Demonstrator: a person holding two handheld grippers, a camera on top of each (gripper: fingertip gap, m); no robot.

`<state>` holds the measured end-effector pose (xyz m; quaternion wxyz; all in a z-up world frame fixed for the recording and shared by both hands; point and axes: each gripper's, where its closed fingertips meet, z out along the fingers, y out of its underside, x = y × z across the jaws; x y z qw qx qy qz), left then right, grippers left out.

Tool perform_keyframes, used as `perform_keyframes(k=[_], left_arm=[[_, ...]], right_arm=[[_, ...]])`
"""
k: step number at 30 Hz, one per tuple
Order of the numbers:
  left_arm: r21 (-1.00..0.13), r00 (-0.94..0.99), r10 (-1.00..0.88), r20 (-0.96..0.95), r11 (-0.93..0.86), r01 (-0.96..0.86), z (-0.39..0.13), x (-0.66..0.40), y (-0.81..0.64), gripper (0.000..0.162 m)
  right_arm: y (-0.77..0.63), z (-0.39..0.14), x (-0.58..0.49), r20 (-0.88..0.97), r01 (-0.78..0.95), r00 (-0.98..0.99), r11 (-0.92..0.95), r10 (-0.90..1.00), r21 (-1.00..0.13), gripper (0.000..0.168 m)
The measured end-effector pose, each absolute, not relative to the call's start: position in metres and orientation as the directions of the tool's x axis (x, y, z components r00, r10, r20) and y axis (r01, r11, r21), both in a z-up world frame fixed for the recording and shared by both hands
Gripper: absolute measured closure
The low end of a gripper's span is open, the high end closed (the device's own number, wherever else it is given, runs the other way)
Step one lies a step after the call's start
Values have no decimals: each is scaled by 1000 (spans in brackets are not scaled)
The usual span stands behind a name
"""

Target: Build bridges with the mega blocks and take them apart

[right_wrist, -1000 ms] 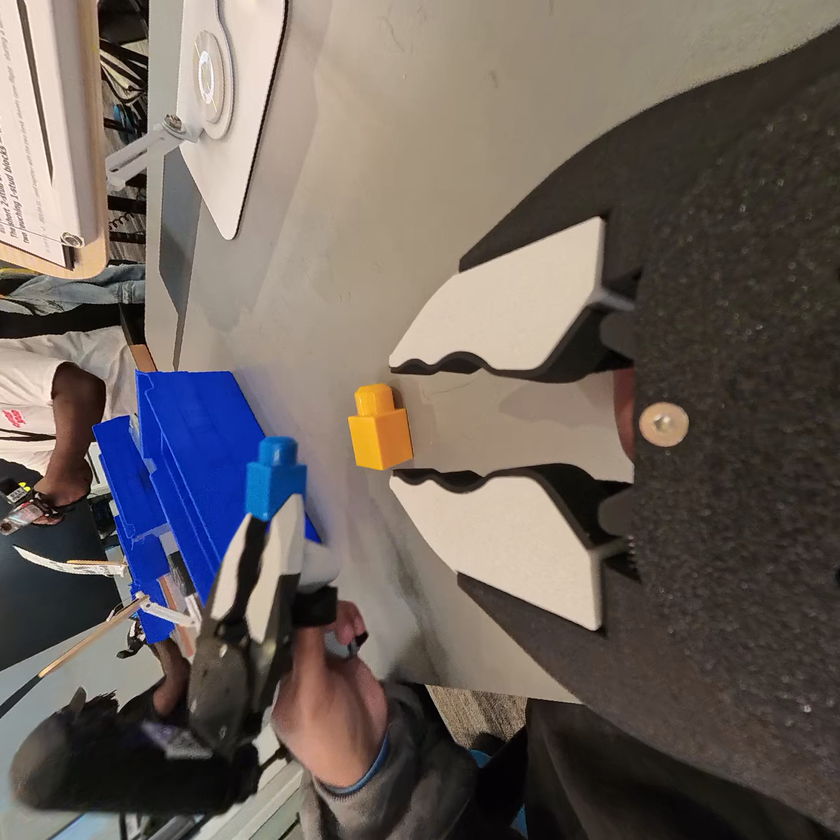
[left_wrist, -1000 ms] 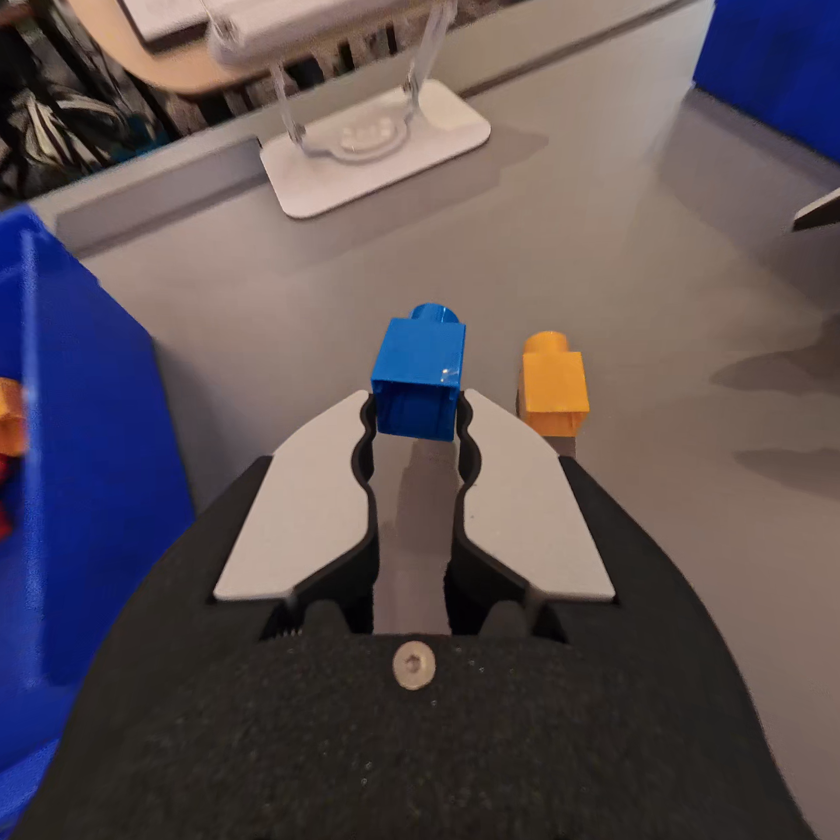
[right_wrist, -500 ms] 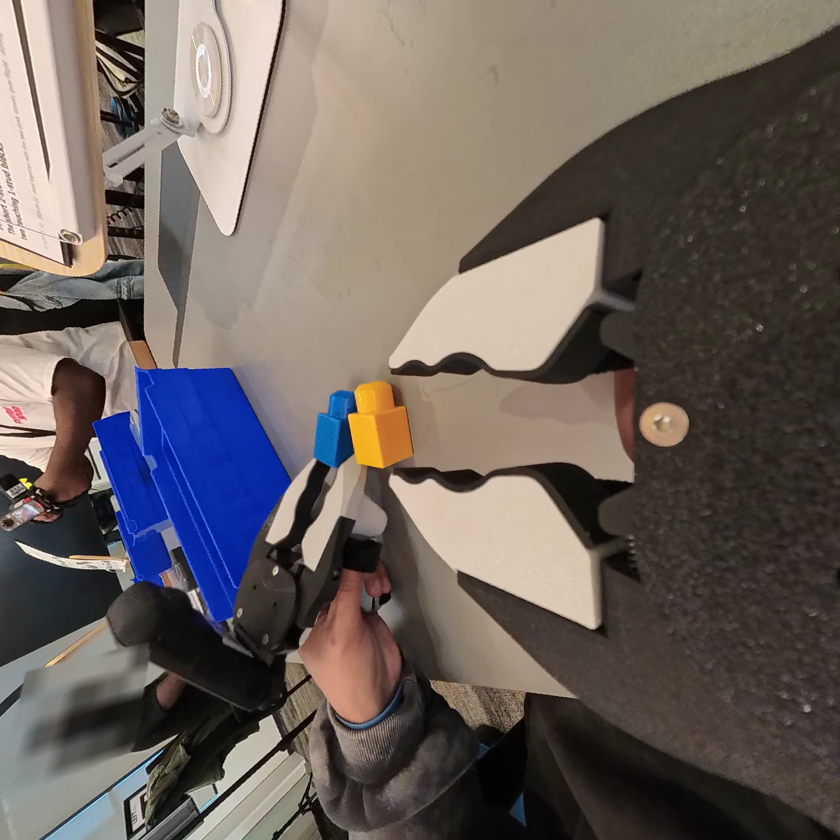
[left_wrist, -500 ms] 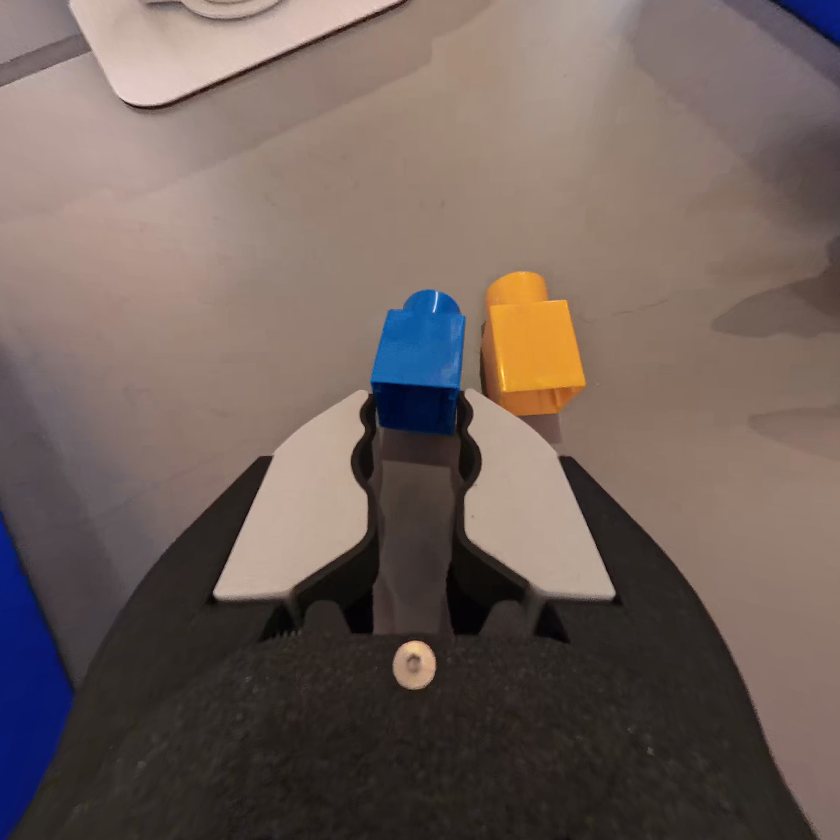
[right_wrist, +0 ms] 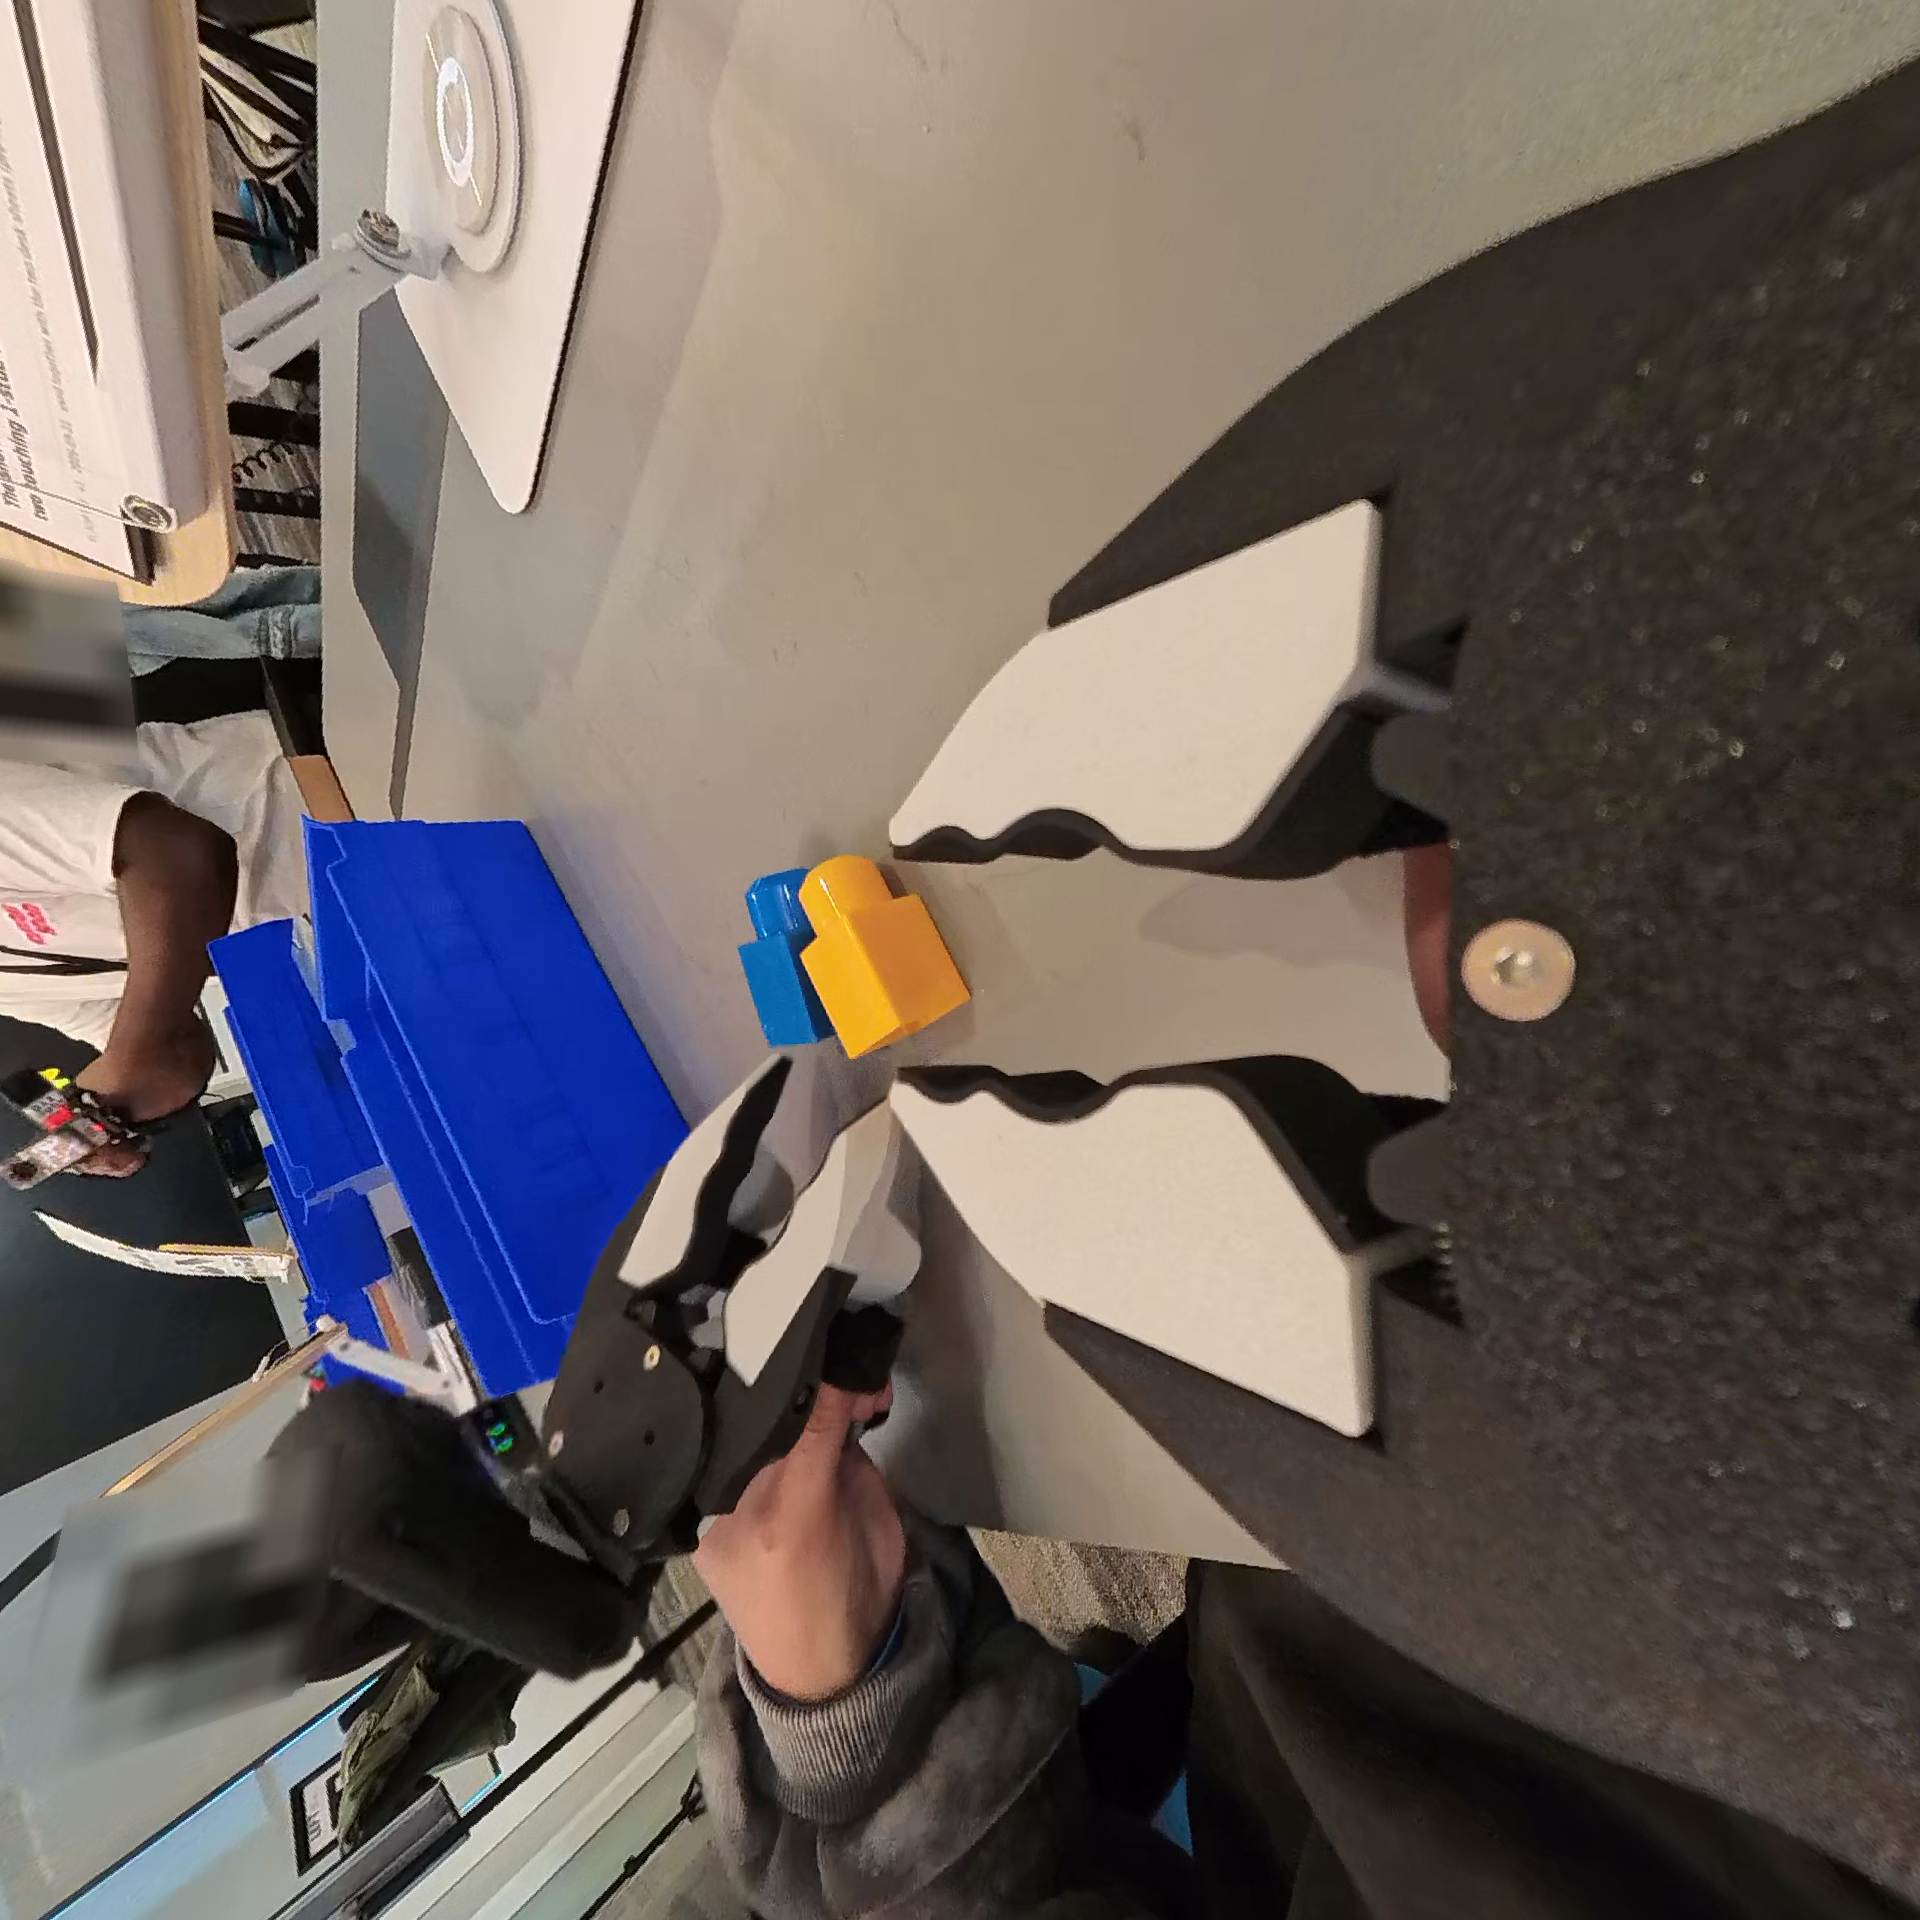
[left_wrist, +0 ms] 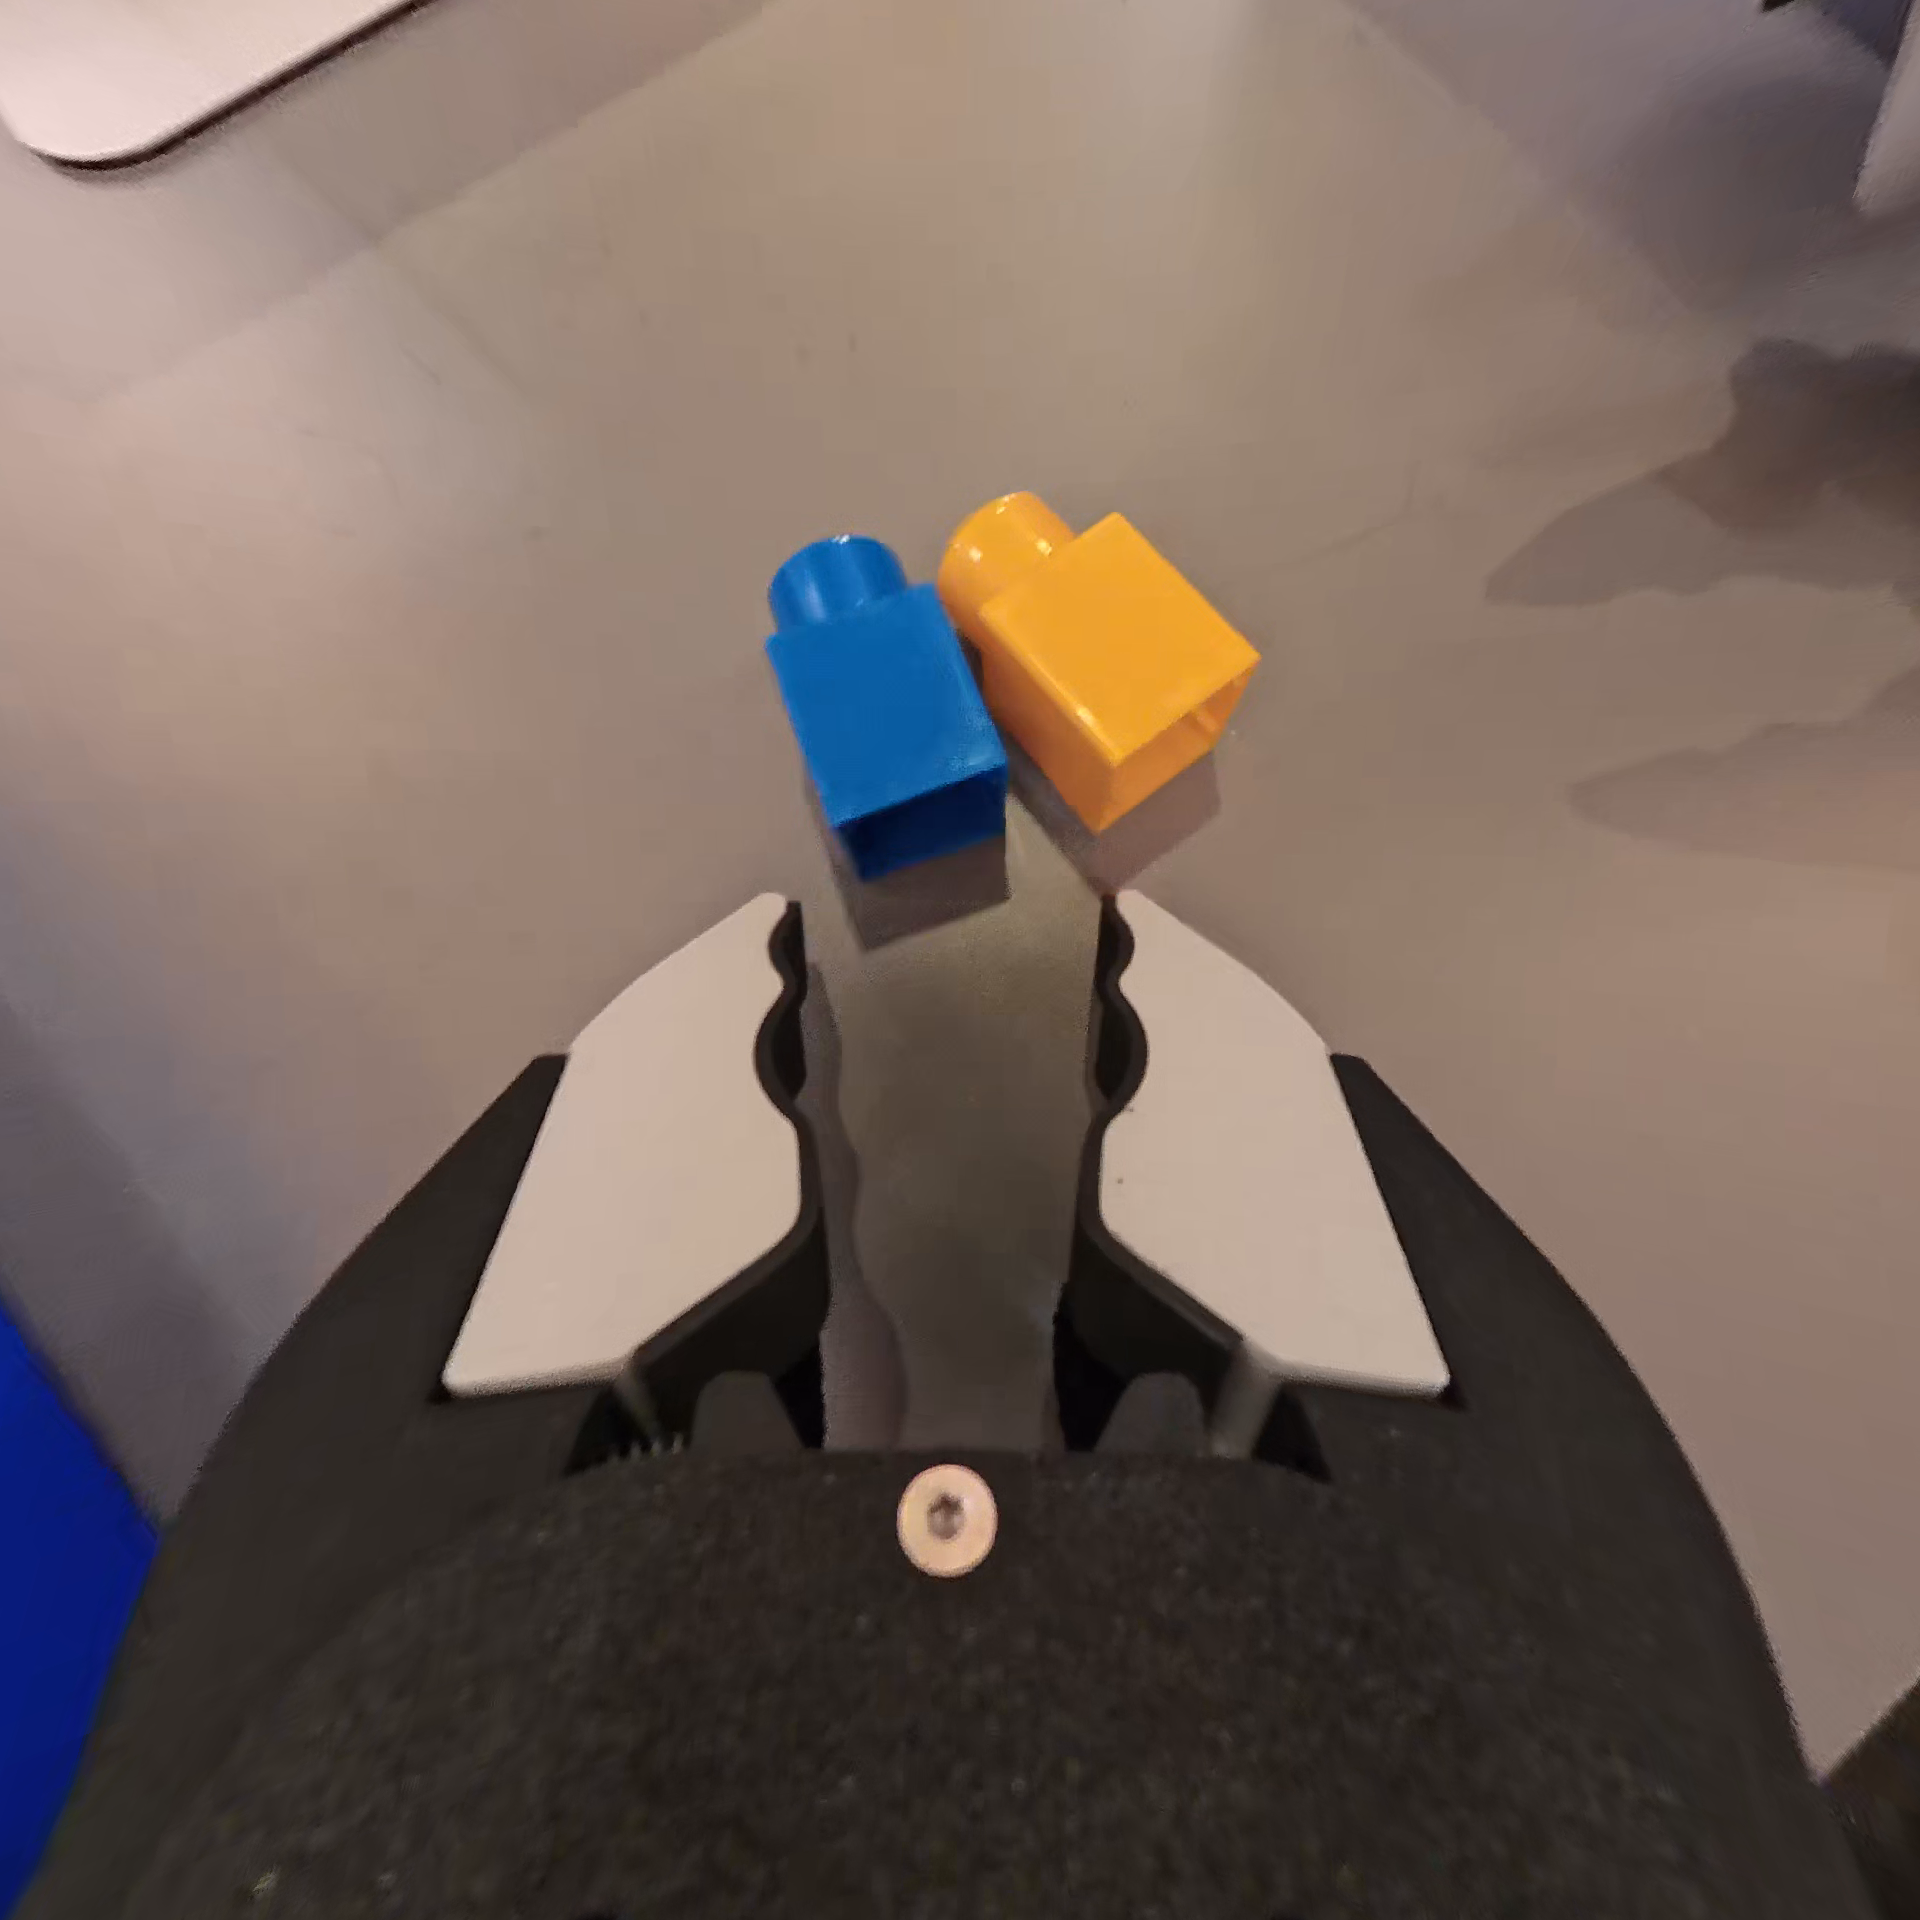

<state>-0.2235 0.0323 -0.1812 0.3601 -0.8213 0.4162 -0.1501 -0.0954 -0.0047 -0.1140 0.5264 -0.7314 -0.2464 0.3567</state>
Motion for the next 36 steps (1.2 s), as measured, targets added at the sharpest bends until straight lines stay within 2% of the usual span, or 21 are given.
perform_keyframes(k=[1, 5, 9, 15, 21, 24, 27, 30, 36], left_arm=[[-718, 618, -784, -63, -395, -573, -176, -230, 30, 109], [-757, 632, -772, -72, -370, -539, -138, -258, 5, 107], [-728, 658, -741, -133, -378, -573, -98, -322, -4, 108], [-409, 692, -616, -376, -560, -720, -89, -463, 47, 101], [-203, 704, -614, -358, -684, -700, -128, -512, 105, 99], [-63, 570, -724, -389, -597, -800, -144, -522, 127, 92], [132, 316, -871, -376, -388, -912, -151, -524, 134, 77], [265, 152, -929, -337, -249, -932, -154, -527, 145, 78], [431, 56, -979, -196, -138, -892, -165, -545, 149, 83]], right_arm=[[-5, -114, -95, -261, -15, 625, -324, 736, -946, 131], [-5, -114, -96, -255, -10, 628, -320, 736, -947, 131], [-5, -115, -96, -254, -4, 628, -323, 736, -946, 131], [-5, -117, -98, -257, 10, 623, -336, 739, -942, 131], [-6, -116, -98, -261, -1, 618, -332, 741, -943, 132], [-7, -115, -98, -265, -5, 613, -331, 745, -944, 132], [-8, -115, -99, -261, 3, 609, -331, 749, -944, 132], [-9, -116, -100, -253, 14, 608, -329, 753, -944, 132], [-8, -116, -99, -274, -4, 602, -340, 750, -940, 132]])
